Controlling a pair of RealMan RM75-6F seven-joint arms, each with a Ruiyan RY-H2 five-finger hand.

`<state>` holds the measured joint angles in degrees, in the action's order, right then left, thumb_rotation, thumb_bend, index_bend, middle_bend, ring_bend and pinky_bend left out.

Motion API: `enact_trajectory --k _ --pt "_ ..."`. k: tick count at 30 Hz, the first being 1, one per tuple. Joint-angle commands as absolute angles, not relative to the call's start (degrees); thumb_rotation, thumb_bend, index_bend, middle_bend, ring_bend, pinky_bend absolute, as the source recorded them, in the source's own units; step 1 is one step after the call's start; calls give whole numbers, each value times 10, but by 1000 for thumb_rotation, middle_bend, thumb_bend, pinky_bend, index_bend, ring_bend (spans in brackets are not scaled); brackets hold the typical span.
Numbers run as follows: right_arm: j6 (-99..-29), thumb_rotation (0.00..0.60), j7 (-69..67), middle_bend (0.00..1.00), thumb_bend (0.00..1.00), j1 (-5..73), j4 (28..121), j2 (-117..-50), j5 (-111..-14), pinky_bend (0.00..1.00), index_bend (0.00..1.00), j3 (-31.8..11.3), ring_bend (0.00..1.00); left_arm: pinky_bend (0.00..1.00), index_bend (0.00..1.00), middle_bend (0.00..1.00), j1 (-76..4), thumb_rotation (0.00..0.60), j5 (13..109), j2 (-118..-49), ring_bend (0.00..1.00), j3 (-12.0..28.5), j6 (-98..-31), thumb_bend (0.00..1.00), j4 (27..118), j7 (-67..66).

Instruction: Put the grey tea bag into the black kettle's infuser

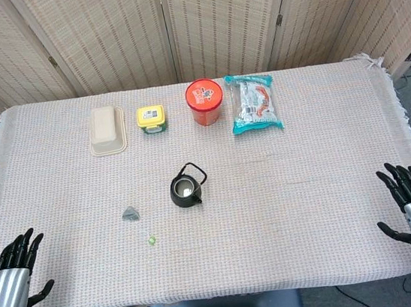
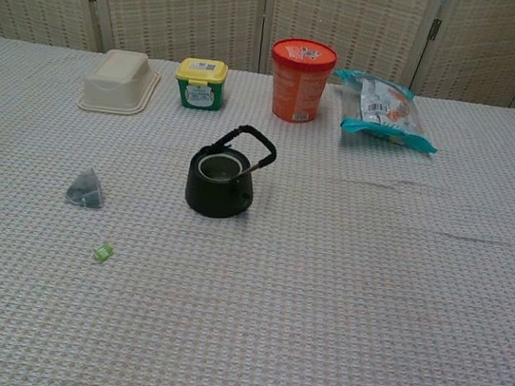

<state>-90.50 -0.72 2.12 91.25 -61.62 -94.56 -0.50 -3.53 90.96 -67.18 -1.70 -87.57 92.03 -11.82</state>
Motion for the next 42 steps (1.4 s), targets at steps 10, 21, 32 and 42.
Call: enact_trajectory --k 10,21,32,42 --pt "-920 600 -38 0 102 20 912 -603 -973 0 0 3 0 200 0 0 -45 600 921 -677 0 -28 -846 224 949 -151" --pt "-1061 600 -147 0 112 -21 852 -596 -1048 0 0 14 0 1000 371 1000 -108 600 924 -725 1000 0 -772 223 1023 -233" --pt "-1183 600 -260 0 105 -58 758 -610 -1076 0 0 17 0 1000 478 1000 -172 600 815 -871 1000 37 -675 224 978 -379" --pt "-1208 600 -282 0 102 -69 722 -621 -1078 0 0 21 0 1000 510 1000 -230 600 738 -918 1000 66 -614 257 941 -419"
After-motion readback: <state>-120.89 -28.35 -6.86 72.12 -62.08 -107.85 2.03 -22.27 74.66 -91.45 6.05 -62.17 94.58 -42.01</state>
